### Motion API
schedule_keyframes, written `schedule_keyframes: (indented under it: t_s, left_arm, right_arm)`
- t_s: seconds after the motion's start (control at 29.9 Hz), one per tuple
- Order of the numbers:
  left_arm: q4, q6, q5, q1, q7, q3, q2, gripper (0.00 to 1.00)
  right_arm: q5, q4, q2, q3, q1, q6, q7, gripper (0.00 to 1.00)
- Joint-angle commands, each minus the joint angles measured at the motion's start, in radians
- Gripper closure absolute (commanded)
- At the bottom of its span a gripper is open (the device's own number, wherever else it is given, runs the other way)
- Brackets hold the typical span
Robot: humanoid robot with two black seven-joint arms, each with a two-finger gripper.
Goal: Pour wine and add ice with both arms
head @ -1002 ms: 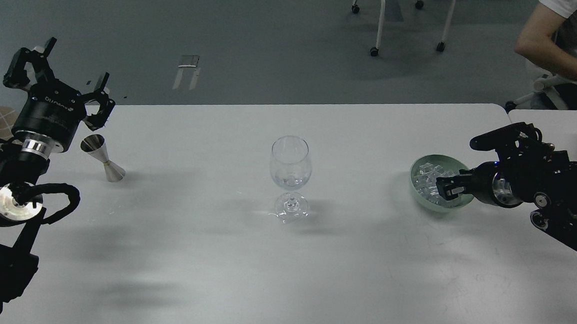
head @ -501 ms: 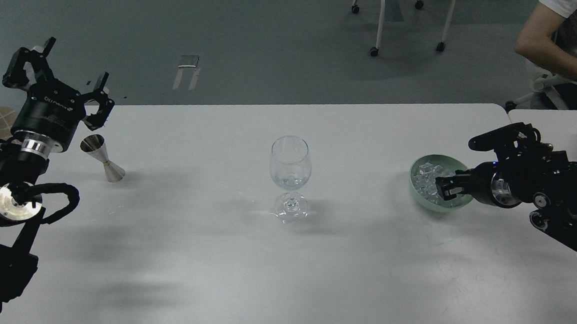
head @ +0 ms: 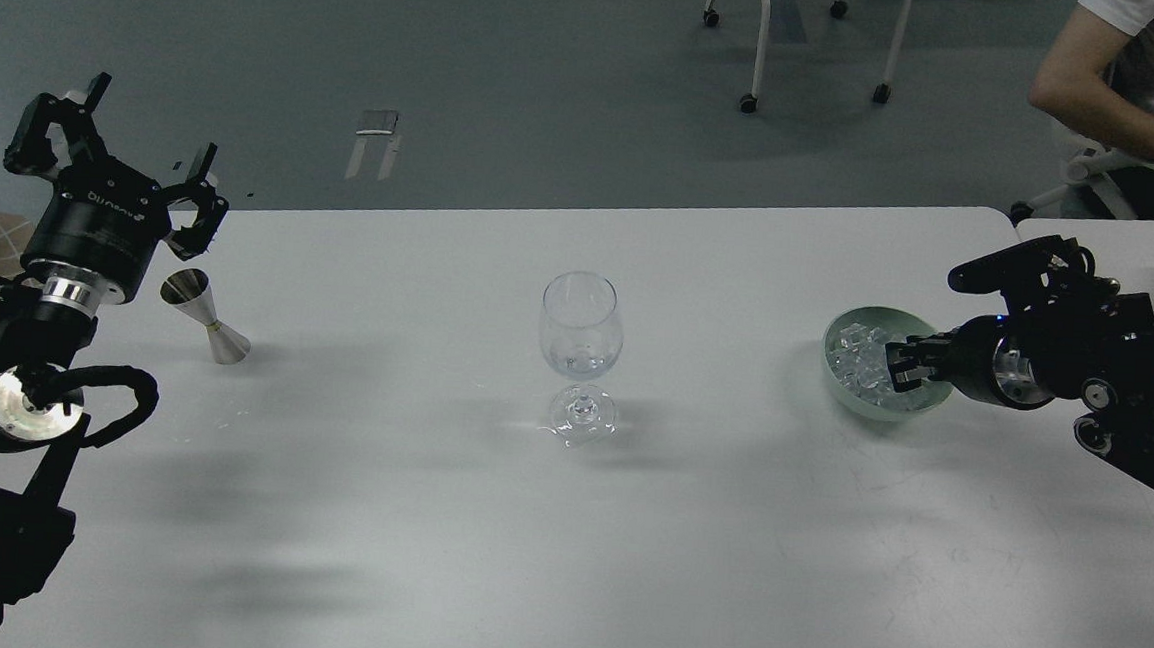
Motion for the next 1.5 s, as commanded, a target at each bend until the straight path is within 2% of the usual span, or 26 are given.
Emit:
schedule_keyframes:
  t_s: [0.0,0.6,0.8,1.0,1.14,1.2,1.27,1.34,1.4,1.47]
  left_arm:
    - [0.0,0.0,0.0,-0.002,0.0,-0.001,0.002,0.02]
    - [-0.008,0.0,0.0,-0.002,0.0,-0.003,0.006,0.02]
    - [-0.008,0.0,0.0,0.001,0.0,-0.001,0.0,0.02]
    - [-0.008,0.0,0.001,0.001,0.0,0.0,-0.002,0.02]
    - [-0.008,0.0,0.001,0.001,0.0,0.002,-0.002,0.02]
    - [-0.008,0.0,0.001,0.001,0.0,0.002,-0.002,0.02]
    - [-0.008,0.0,0.001,0.001,0.0,0.0,-0.002,0.02]
    - [-0.008,0.0,0.001,0.001,0.0,-0.001,-0.002,0.02]
    - [-0.008,-0.002,0.001,0.001,0.0,-0.001,-0.005,0.02]
    - [-0.008,-0.002,0.001,0.001,0.0,-0.001,-0.006,0.02]
  right_arm:
    - [0.0,0.011,-0.014,0.005,0.002,0.0,0.0,0.78]
    - [0.006,0.091,-0.102,0.09,-0.004,-0.003,0.0,0.78]
    - [0.006,0.096,-0.102,0.104,-0.025,-0.009,-0.003,0.82]
    - [0.005,0.137,-0.102,0.105,-0.054,-0.011,-0.006,0.83]
    - [0.005,0.14,-0.1,0.104,-0.056,-0.011,-0.006,0.75]
    - [0.005,0.137,-0.097,0.104,-0.057,-0.011,-0.006,0.64]
    - [0.005,0.131,-0.092,0.104,-0.057,-0.011,-0.006,0.6]
    - [0.003,0.127,-0.088,0.104,-0.057,-0.011,-0.006,0.59]
    - [0.002,0.111,-0.085,0.104,-0.061,-0.011,-0.006,0.52]
    - [0.002,0.097,-0.076,0.104,-0.062,-0.011,-0.006,0.52]
